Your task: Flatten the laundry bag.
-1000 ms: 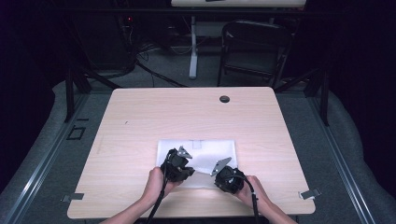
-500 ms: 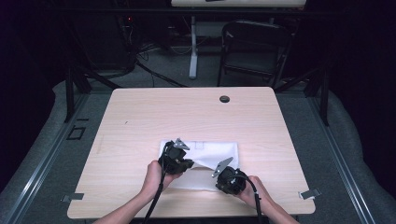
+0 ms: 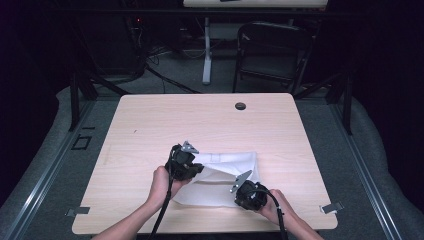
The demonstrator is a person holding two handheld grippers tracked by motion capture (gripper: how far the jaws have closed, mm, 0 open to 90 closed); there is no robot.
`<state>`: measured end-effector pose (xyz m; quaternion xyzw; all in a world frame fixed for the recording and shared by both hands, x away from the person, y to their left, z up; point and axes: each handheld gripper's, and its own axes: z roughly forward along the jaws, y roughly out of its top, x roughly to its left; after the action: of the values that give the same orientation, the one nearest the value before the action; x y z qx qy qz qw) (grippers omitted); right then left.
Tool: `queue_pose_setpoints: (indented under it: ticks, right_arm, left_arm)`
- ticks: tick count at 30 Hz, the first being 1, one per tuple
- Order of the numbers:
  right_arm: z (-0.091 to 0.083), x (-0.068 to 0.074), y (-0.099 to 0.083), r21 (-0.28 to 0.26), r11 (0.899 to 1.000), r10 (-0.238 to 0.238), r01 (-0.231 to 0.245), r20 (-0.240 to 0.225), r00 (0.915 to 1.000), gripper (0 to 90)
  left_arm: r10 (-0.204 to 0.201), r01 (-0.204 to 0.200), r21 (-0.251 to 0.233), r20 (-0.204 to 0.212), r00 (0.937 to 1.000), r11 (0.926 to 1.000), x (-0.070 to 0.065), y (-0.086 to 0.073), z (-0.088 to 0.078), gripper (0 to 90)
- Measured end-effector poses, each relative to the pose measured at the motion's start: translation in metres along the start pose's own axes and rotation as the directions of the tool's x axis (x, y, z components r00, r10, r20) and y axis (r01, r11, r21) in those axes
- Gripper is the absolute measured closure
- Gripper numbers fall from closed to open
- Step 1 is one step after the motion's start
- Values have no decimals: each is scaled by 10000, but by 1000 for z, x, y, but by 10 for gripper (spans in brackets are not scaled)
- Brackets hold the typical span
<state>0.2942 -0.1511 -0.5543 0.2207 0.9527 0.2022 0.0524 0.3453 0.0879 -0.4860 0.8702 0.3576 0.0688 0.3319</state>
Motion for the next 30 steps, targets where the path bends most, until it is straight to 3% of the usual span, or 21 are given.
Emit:
queue_pose_setpoints:
  ticks: [11, 21, 23, 26, 28, 30]
  right_arm:
    - [-1, -3, -2, 59, 9999, 91, -90, -184, 9998, 900]
    - [-4, -4, -5, 259, 9994, 256, -242, -575, 9980, 900]
    - [-5, -3, -4, -37, 9999, 105, -106, -439, 9990, 900]
    - [-9, -3, 5, -844, 9958, 345, -358, -166, 9993, 900]
    - [-4, -2, 13, -1032, 9931, 580, -565, 109, 9983, 900]
    - [4, -3, 18, -810, 9937, 789, -778, 112, 9968, 900]
  left_arm:
    - [338, -348, -294, -362, 9988, 9990, 5, 29, -14, 885]
    - [552, -564, -187, -591, 9967, 9982, 9, 54, -9, 884]
    - [572, -584, -187, -571, 9967, 9981, 9, 58, -8, 884]
    - [610, -624, -221, -578, 9965, 9978, 7, 63, -7, 884]
    - [660, -670, -149, -623, 9959, 9976, 7, 66, -5, 884]
    - [675, -685, -114, -682, 9954, 9976, 7, 68, -4, 884]
